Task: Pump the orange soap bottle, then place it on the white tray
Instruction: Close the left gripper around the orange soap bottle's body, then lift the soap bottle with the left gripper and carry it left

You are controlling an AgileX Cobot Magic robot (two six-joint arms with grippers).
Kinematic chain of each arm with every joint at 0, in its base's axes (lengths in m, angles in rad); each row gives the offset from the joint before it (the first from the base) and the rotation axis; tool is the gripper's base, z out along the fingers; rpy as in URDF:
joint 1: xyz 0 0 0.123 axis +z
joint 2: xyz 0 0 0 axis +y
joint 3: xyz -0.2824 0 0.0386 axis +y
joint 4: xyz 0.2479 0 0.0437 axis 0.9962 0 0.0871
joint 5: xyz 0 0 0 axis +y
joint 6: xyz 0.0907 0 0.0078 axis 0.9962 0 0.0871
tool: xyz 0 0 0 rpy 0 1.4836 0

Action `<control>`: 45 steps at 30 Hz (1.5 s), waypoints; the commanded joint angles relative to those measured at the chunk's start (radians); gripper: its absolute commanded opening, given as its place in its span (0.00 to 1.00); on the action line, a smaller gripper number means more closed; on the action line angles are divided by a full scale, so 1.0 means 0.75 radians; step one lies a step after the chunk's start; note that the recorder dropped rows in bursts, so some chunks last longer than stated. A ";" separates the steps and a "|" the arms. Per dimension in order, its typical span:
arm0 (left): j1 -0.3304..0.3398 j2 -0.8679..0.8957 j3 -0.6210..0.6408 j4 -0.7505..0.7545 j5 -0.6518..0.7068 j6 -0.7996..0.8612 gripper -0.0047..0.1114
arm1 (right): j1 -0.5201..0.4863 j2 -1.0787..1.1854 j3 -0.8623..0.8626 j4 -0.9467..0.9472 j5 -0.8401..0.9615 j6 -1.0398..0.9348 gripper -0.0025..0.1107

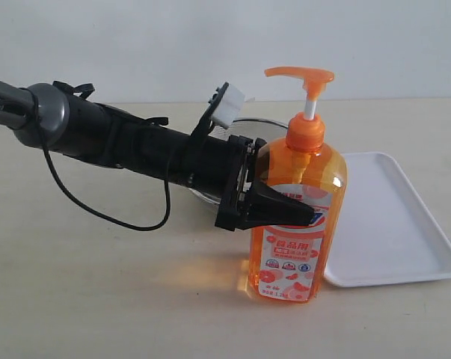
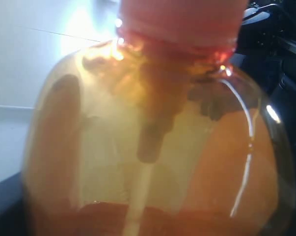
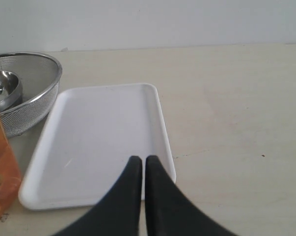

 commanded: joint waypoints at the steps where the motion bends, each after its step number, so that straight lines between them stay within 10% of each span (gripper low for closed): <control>1: -0.010 0.002 0.000 -0.018 0.017 0.005 0.10 | -0.006 -0.006 0.000 -0.006 -0.017 -0.003 0.02; 45: -0.010 -0.235 0.152 0.044 0.017 0.005 0.08 | -0.006 -0.006 0.000 -0.006 -0.017 -0.003 0.02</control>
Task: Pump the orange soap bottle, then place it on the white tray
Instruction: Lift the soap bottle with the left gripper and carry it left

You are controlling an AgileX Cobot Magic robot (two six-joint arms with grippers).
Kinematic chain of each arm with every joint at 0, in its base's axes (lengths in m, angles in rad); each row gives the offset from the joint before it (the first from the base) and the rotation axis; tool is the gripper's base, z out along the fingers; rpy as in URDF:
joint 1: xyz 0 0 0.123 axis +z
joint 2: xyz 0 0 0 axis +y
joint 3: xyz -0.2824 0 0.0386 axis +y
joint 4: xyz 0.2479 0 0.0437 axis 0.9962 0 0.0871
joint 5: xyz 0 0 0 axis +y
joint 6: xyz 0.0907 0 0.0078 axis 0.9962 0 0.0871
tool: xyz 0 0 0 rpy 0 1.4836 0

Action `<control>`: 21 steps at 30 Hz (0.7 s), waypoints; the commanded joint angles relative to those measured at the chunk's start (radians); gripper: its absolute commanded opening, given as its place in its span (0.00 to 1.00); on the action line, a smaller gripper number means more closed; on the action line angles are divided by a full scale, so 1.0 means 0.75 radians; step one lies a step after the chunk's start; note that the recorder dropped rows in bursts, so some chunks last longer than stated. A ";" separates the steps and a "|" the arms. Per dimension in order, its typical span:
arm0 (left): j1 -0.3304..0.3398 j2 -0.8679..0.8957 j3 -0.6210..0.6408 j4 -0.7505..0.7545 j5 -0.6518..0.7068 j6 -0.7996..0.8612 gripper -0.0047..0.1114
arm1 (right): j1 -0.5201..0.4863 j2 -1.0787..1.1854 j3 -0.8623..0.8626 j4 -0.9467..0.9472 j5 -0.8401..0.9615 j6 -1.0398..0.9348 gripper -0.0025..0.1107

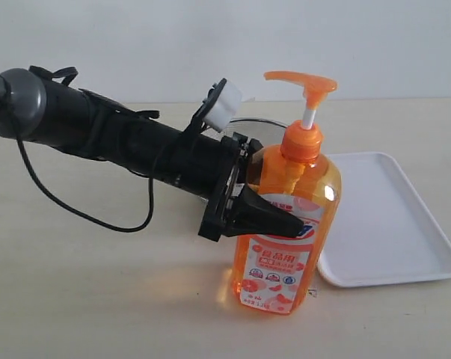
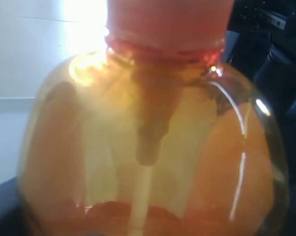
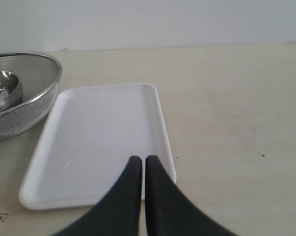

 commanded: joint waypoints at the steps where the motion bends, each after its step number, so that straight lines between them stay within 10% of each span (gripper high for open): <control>1: -0.010 -0.131 0.105 -0.111 0.071 0.005 0.08 | -0.006 -0.006 0.000 -0.006 -0.017 -0.003 0.02; 21: 0.088 -0.648 0.152 -0.091 -0.269 -0.126 0.08 | -0.006 -0.006 0.000 -0.006 -0.017 -0.003 0.02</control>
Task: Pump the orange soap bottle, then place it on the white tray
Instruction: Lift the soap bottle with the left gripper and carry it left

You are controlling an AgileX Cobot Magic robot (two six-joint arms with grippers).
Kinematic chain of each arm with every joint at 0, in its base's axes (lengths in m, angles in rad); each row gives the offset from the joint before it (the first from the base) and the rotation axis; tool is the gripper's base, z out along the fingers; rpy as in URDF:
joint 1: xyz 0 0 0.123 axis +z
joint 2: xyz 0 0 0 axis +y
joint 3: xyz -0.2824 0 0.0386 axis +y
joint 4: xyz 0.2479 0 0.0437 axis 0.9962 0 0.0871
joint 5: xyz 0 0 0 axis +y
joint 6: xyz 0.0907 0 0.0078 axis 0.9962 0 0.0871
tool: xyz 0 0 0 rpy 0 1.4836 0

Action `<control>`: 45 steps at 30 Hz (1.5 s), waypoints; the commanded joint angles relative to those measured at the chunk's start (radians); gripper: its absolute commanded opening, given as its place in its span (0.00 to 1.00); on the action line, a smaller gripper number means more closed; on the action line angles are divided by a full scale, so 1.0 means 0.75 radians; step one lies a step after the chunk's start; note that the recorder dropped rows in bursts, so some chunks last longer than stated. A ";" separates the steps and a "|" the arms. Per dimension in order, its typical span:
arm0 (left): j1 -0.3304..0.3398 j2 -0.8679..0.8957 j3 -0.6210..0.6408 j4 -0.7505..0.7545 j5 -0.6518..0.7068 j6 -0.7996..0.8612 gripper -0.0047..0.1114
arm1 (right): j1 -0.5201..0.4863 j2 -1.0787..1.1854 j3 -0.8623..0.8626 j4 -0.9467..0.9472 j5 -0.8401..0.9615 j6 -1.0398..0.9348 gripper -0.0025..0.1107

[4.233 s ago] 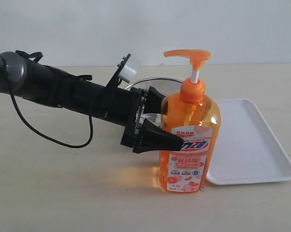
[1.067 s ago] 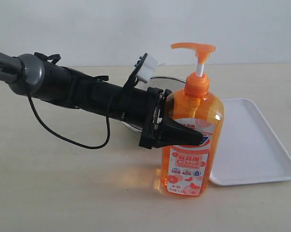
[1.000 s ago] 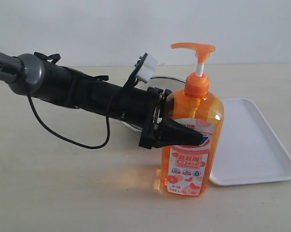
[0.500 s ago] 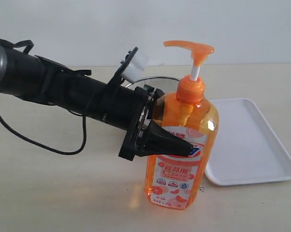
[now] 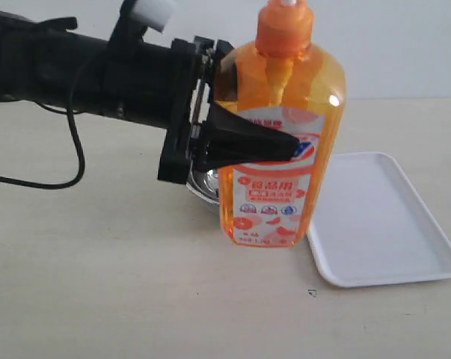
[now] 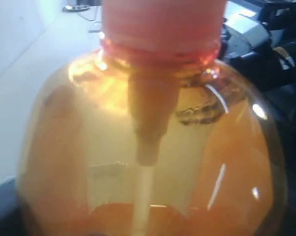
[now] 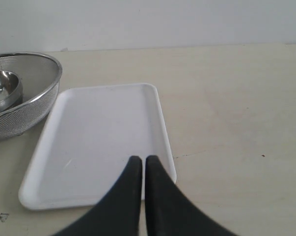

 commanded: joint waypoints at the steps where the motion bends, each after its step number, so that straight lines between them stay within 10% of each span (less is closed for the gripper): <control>1: 0.069 -0.141 -0.002 -0.032 -0.179 -0.080 0.08 | -0.006 -0.006 0.000 -0.006 -0.017 -0.003 0.02; 19: 0.199 -0.381 -0.002 -0.232 -1.340 -0.267 0.08 | -0.006 -0.006 0.000 -0.006 -0.017 -0.003 0.02; 33: 0.155 -0.201 0.044 -0.171 -1.659 -0.308 0.08 | -0.006 -0.006 0.000 -0.006 -0.017 -0.003 0.02; 45: 0.035 -0.108 0.308 1.328 -2.288 -2.122 0.08 | -0.006 -0.006 0.000 -0.006 -0.017 -0.003 0.02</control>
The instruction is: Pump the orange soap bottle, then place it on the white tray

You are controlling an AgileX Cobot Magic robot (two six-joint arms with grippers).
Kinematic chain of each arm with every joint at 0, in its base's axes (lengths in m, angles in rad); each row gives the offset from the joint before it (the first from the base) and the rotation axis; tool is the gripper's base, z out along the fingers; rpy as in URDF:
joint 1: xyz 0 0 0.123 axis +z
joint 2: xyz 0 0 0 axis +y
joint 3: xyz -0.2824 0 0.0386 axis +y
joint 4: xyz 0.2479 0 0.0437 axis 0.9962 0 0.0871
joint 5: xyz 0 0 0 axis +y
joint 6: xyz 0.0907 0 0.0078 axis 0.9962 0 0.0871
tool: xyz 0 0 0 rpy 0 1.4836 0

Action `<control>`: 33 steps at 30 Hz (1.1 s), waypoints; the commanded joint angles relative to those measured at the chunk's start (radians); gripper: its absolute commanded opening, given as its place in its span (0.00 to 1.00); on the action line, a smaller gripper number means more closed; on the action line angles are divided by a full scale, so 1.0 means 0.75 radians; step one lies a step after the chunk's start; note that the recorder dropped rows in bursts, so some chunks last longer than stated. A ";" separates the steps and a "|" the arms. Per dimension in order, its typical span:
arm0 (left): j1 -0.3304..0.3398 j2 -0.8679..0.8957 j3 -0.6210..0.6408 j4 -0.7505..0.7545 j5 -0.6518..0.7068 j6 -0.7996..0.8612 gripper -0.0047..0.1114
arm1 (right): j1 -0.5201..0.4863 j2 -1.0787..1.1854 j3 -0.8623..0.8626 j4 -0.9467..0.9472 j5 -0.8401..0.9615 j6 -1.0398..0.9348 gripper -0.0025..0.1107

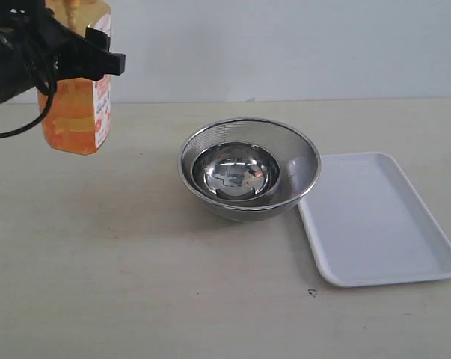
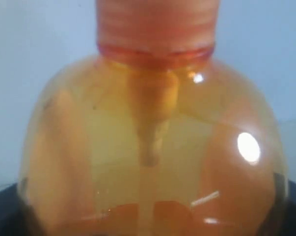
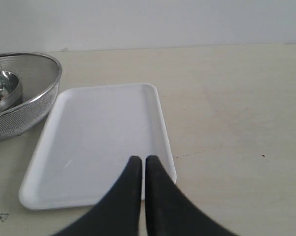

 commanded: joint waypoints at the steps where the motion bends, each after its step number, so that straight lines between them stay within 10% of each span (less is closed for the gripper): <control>1: -0.014 -0.009 0.096 0.361 -0.228 -0.485 0.08 | -0.006 -0.006 0.000 -0.006 -0.017 -0.003 0.02; 17: -0.017 0.296 0.216 0.575 -0.516 -0.971 0.08 | -0.006 -0.006 0.000 -0.006 -0.017 -0.003 0.02; 33: -0.017 0.336 0.216 0.781 -0.464 -0.959 0.08 | -0.006 -0.006 0.000 -0.006 -0.017 -0.003 0.02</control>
